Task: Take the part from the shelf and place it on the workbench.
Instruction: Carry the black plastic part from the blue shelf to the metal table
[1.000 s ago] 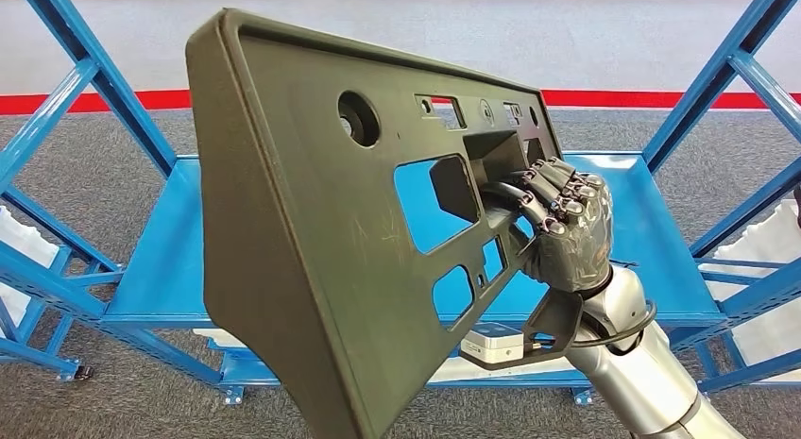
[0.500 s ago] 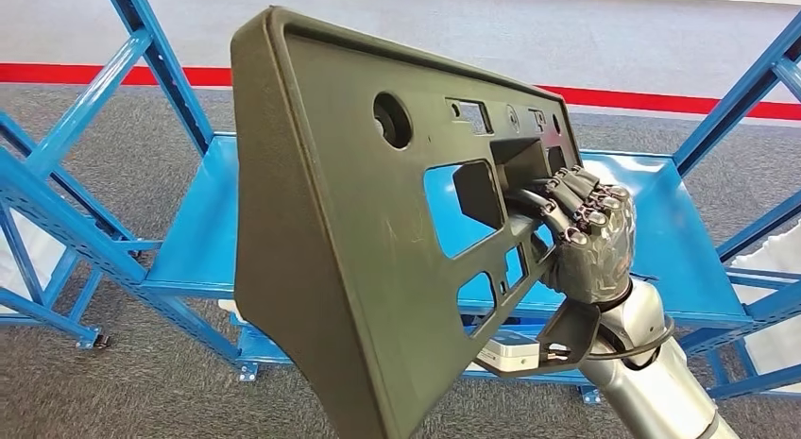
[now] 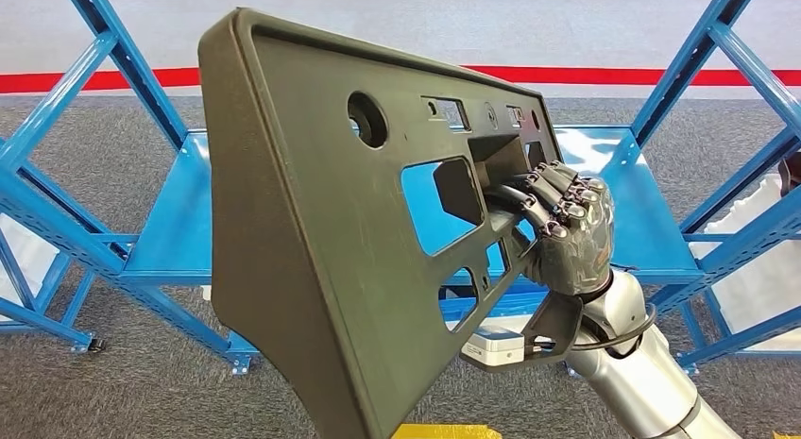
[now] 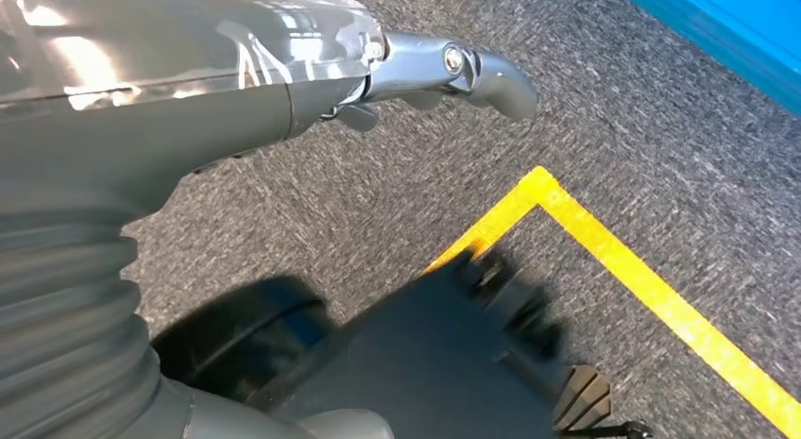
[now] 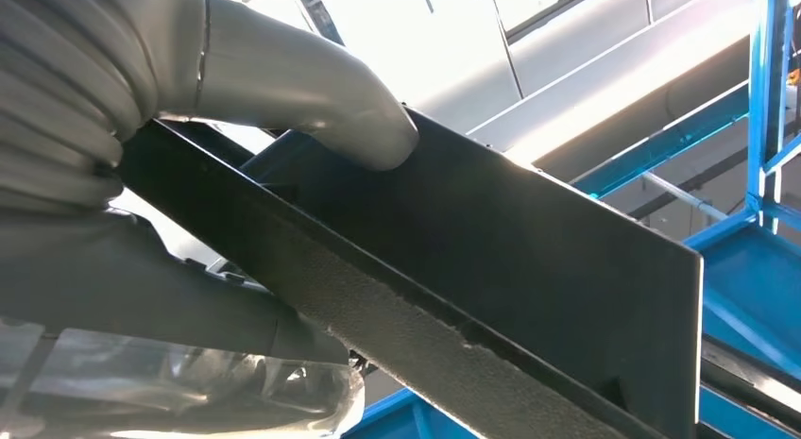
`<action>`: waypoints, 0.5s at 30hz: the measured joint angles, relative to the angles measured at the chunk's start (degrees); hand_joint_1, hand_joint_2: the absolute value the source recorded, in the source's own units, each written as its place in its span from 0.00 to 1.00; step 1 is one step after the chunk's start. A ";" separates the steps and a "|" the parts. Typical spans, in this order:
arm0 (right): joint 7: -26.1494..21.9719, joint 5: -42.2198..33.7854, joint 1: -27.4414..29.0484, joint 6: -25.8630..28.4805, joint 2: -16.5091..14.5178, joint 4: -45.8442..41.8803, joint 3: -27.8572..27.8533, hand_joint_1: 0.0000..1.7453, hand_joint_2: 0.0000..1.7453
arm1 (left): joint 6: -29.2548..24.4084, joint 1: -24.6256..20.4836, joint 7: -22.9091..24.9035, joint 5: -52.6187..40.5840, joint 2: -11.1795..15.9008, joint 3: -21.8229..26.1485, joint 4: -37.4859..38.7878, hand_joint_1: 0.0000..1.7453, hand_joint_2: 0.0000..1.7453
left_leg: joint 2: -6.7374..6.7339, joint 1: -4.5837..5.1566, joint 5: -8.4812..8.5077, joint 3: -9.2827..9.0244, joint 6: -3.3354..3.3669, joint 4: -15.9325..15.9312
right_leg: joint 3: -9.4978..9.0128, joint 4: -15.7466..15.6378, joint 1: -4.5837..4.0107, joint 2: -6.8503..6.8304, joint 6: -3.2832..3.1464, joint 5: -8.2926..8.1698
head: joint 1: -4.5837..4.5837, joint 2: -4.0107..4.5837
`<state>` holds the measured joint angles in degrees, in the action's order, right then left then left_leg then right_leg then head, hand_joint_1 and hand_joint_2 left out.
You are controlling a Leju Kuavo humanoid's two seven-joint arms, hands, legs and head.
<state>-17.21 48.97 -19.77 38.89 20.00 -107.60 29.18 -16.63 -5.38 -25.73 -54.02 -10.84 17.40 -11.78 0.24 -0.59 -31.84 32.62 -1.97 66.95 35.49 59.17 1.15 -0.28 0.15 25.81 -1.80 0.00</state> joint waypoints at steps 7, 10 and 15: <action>0.20 0.17 0.22 0.22 -0.08 0.00 0.00 0.97 1.00 | 0.00 0.03 -0.02 -0.01 -0.05 0.04 0.04 0.00 1.00 | 0.00 0.37 2.30 -3.07 2.21 -8.57 | 1.84 1.51 -0.04 0.00 2.16 0.20 | 0.01 0.00; 0.23 0.20 0.40 0.27 -0.09 0.01 0.00 0.97 1.00 | 0.00 0.03 -0.10 -0.01 -0.09 0.07 0.06 0.00 1.00 | -0.29 0.44 4.17 -0.65 3.00 -8.56 | 4.53 10.65 0.01 0.03 2.35 7.76 | 1.04 0.00; 0.28 0.24 0.53 0.27 -0.10 0.07 0.02 0.97 1.00 | 0.00 0.06 -0.13 0.04 -0.15 0.09 0.06 0.00 1.00 | -0.41 0.56 6.78 3.10 2.65 -8.13 | -1.46 8.43 0.01 0.03 2.32 4.94 | 2.61 0.00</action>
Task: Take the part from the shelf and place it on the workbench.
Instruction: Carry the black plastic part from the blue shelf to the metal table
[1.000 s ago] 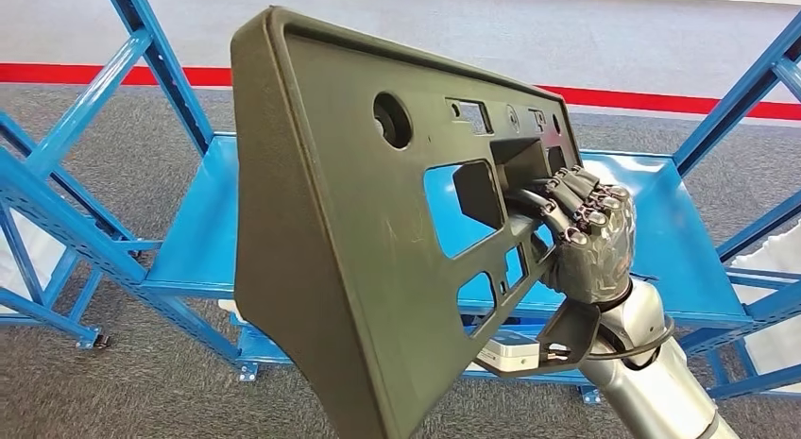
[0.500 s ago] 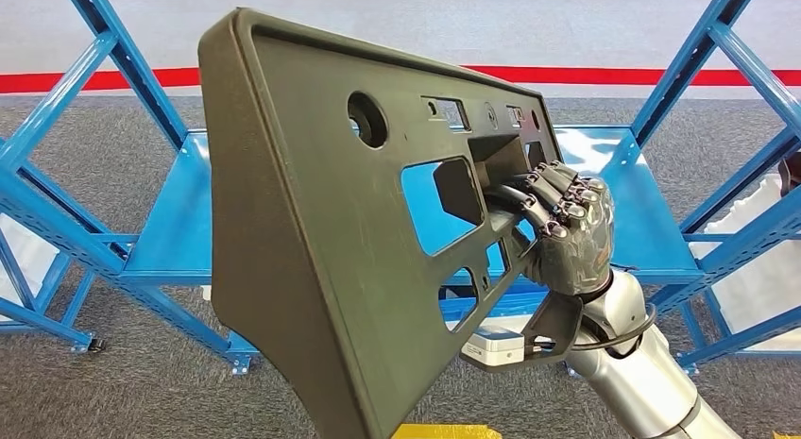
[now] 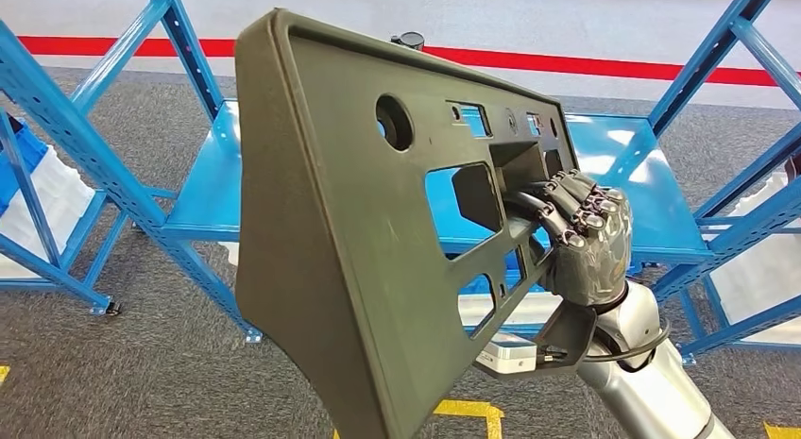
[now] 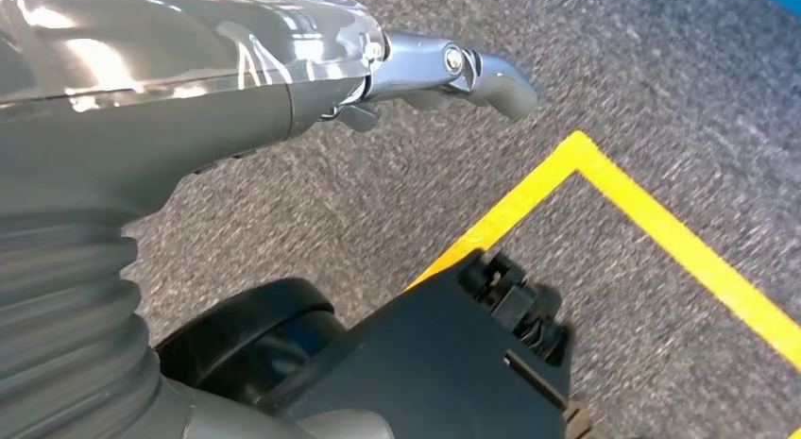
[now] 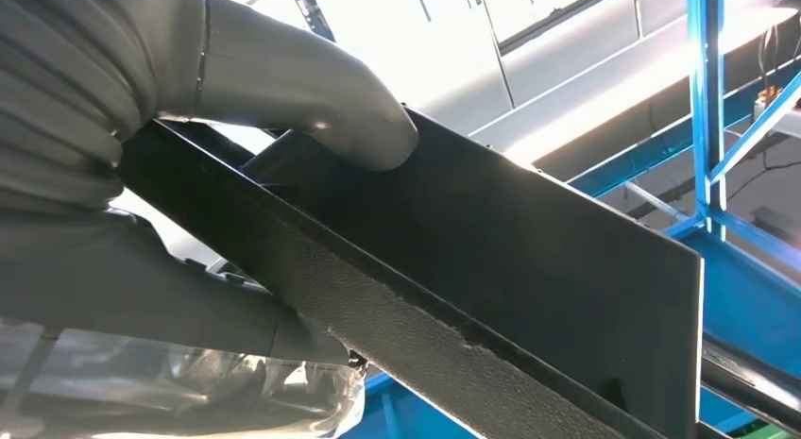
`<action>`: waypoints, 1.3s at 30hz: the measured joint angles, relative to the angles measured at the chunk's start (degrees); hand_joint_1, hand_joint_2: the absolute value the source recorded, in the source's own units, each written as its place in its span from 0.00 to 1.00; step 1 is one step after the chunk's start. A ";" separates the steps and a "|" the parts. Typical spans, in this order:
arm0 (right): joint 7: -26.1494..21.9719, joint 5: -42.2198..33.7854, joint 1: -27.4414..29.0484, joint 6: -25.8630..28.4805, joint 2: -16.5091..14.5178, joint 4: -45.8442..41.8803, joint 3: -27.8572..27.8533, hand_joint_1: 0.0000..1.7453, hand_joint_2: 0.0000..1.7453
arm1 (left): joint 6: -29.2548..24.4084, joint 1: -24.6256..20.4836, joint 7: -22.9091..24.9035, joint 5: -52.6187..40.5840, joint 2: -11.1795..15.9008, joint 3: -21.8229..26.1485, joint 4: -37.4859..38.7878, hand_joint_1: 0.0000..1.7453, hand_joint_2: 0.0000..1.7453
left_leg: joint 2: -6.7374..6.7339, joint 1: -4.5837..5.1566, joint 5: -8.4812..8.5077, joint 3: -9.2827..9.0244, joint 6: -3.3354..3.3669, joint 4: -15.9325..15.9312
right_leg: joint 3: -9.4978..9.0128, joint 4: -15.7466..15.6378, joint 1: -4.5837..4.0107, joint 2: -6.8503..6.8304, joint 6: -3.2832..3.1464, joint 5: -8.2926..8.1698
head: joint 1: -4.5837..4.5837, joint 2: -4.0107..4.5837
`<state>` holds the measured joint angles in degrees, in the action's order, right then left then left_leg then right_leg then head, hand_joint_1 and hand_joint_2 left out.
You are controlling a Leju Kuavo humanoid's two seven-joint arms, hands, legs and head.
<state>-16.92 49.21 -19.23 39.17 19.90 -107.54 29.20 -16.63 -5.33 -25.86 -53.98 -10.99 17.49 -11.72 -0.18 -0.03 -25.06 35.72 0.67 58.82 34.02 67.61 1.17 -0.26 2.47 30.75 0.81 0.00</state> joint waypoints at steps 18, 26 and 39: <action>0.17 0.15 -0.24 0.00 -0.20 0.33 0.04 0.97 1.00 | 0.20 -0.14 -0.03 0.15 -0.02 0.00 0.09 0.00 1.00 | 0.29 -0.62 -5.07 -6.90 -2.39 0.37 | 0.64 -9.32 -0.11 -0.08 -1.31 -5.12 | -2.62 0.00; 0.43 -0.11 -0.22 -0.08 -0.20 0.37 0.03 0.97 1.00 | 0.33 -0.04 -0.03 0.15 -0.02 0.02 0.15 0.00 1.00 | -0.02 -0.16 -2.46 -3.60 0.42 -0.63 | 5.74 3.11 0.07 -0.02 0.34 3.58 | -1.24 0.00; 0.75 -0.25 -0.03 -0.04 -0.20 0.42 0.05 0.97 1.00 | 0.39 0.14 -0.01 0.13 0.00 0.04 0.17 0.00 1.00 | 0.11 -0.23 -3.20 1.90 -2.17 4.42 | -3.86 -10.40 0.18 -0.05 -2.07 -1.82 | -0.42 0.00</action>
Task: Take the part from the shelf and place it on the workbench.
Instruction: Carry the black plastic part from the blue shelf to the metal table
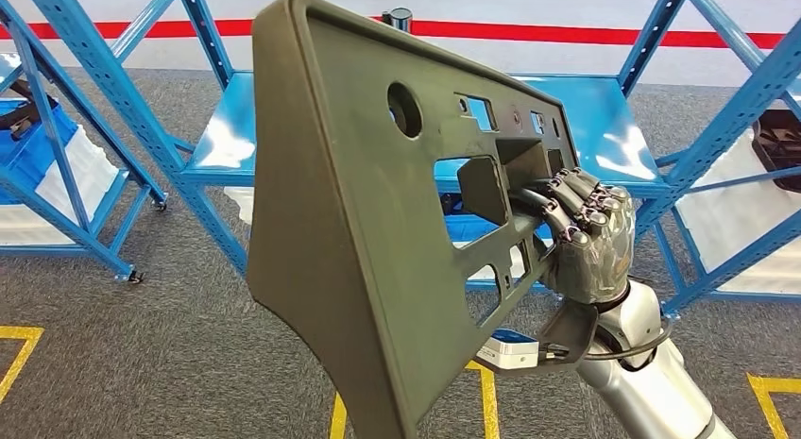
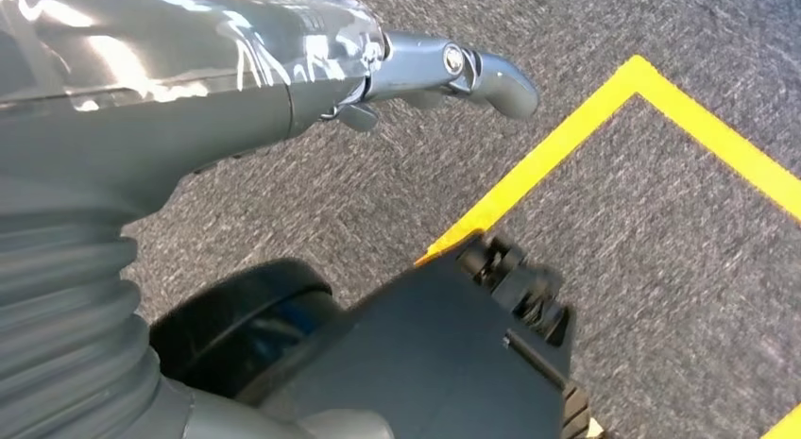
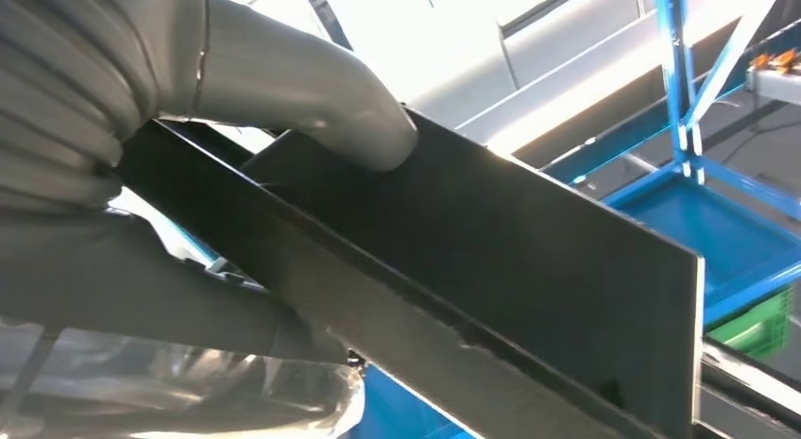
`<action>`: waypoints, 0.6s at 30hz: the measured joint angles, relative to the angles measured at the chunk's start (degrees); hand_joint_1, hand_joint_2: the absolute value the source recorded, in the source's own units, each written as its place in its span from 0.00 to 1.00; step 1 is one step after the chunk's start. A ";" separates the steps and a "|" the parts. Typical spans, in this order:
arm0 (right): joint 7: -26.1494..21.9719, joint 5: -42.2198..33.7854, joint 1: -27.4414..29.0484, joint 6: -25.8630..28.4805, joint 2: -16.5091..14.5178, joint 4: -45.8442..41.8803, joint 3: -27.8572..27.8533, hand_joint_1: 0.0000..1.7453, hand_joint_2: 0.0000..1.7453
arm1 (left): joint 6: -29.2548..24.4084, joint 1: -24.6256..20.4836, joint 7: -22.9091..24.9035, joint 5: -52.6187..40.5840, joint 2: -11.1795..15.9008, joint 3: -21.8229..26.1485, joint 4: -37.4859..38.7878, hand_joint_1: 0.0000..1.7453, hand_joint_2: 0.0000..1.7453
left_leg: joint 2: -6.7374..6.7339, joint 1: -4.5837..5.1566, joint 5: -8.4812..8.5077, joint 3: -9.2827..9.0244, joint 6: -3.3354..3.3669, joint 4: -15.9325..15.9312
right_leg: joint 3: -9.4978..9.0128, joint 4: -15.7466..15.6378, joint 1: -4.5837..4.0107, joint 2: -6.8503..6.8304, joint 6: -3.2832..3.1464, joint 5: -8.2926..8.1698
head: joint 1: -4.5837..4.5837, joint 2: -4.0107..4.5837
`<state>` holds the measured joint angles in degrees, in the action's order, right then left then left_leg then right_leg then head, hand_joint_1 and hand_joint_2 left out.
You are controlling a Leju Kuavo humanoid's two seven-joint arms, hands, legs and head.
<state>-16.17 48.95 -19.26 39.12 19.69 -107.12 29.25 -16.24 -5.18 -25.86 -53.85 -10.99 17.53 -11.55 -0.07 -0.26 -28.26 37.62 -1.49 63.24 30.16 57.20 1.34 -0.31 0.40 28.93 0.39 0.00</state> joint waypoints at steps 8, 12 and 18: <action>0.01 -0.01 0.33 -0.02 -0.01 -0.01 0.03 0.97 1.00 | 0.00 -0.02 -0.04 0.02 0.01 0.00 0.01 0.00 1.00 | 0.03 -0.72 -2.45 -6.70 -0.56 0.02 | 4.40 1.14 -0.09 -0.05 0.38 -2.87 | -2.06 0.00; 0.01 -0.01 0.34 -0.05 -0.06 -0.01 0.04 0.97 1.00 | -0.02 0.06 -0.06 0.02 0.02 0.00 0.02 0.00 1.00 | 0.22 -0.32 -2.17 -8.42 0.28 -4.55 | 5.27 1.45 -0.21 -0.07 1.83 -4.10 | -2.01 0.00; 0.07 -0.02 0.80 -0.04 -0.09 -0.01 0.04 0.97 1.00 | -0.04 0.14 -0.05 0.02 0.02 0.02 0.03 0.00 1.00 | -0.15 -0.20 0.69 -5.03 2.41 -4.70 | 10.25 15.11 -0.08 0.03 2.58 5.75 | -0.43 0.00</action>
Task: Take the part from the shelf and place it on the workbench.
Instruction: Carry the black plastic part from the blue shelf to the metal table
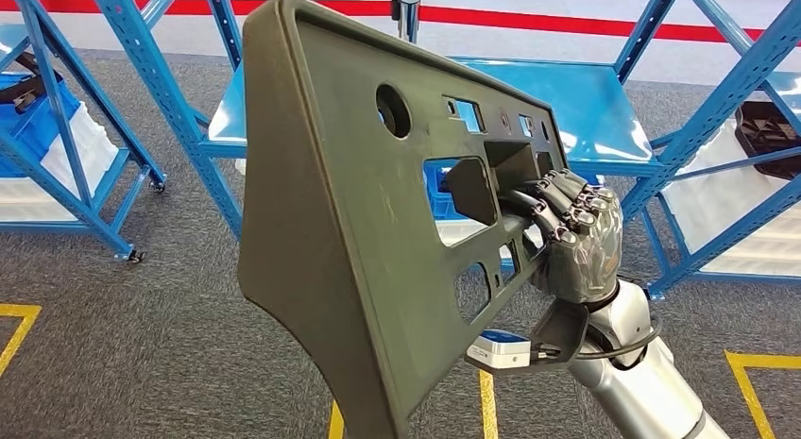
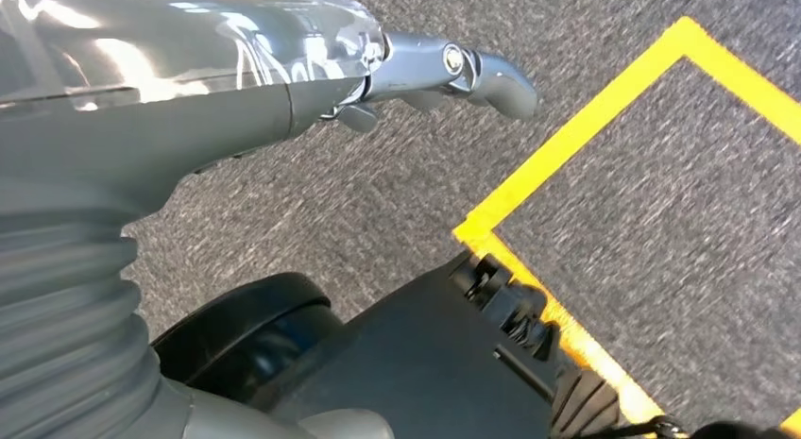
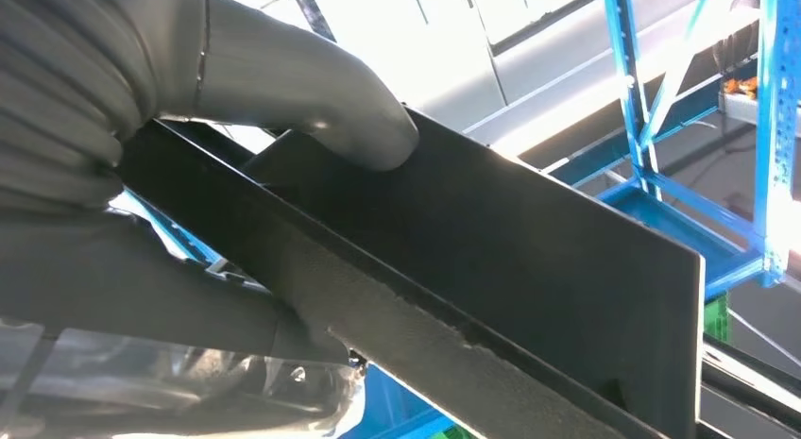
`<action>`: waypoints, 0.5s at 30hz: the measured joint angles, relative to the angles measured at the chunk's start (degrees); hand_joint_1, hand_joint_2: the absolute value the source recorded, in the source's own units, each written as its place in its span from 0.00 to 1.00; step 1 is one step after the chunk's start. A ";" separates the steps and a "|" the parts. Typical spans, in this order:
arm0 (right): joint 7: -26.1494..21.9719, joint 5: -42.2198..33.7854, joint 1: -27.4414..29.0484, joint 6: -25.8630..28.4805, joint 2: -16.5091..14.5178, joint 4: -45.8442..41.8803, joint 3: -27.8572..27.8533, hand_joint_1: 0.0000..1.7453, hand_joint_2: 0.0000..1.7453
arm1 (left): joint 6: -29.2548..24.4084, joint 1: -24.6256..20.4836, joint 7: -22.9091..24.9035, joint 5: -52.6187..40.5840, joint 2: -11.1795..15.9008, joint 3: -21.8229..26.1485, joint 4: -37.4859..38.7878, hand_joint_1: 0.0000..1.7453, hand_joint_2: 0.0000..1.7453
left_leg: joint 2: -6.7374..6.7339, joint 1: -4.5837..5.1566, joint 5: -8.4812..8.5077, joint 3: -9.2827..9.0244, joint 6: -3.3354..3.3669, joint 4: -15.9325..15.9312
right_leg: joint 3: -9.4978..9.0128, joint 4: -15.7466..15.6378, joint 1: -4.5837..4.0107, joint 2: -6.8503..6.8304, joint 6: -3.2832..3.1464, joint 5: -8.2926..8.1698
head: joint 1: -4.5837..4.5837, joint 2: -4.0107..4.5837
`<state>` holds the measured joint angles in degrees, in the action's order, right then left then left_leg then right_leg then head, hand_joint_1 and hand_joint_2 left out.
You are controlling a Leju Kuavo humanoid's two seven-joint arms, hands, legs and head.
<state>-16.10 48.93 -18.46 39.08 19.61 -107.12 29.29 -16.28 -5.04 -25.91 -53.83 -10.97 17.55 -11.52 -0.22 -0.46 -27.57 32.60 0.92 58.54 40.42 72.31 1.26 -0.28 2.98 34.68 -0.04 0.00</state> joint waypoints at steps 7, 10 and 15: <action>-0.05 -0.80 0.29 -0.12 -0.02 0.00 -0.01 0.97 1.00 | -0.04 -0.04 0.00 0.00 0.00 0.01 0.00 0.00 1.00 | 0.05 0.22 2.42 2.67 -1.27 0.35 | -11.76 -14.42 -0.33 0.11 -0.49 -4.56 | 1.56 0.00; -0.55 -4.78 0.44 -1.33 -0.04 0.00 0.06 0.97 1.00 | -0.10 -0.03 0.00 0.10 0.01 0.02 0.01 0.00 1.00 | 0.04 0.19 2.99 3.28 -2.30 0.49 | -11.09 -14.95 -0.24 0.19 -1.28 -4.88 | 1.26 0.00; -1.46 -8.41 1.02 -1.95 -0.28 0.00 0.20 0.97 1.00 | -0.03 0.01 -1.12 0.25 0.05 0.02 0.02 0.00 1.00 | 0.11 -0.08 -6.27 7.47 -2.92 13.73 | -8.88 -14.94 -0.05 -0.04 -2.65 -6.54 | -0.35 0.00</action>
<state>-17.56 40.52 -17.43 37.13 19.33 -107.12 29.49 -16.31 -5.03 -27.03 -53.58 -10.92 17.57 -11.50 -0.10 -0.54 -33.83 40.07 -2.00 72.27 31.54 57.37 1.22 -0.32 0.32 28.14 -0.39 0.00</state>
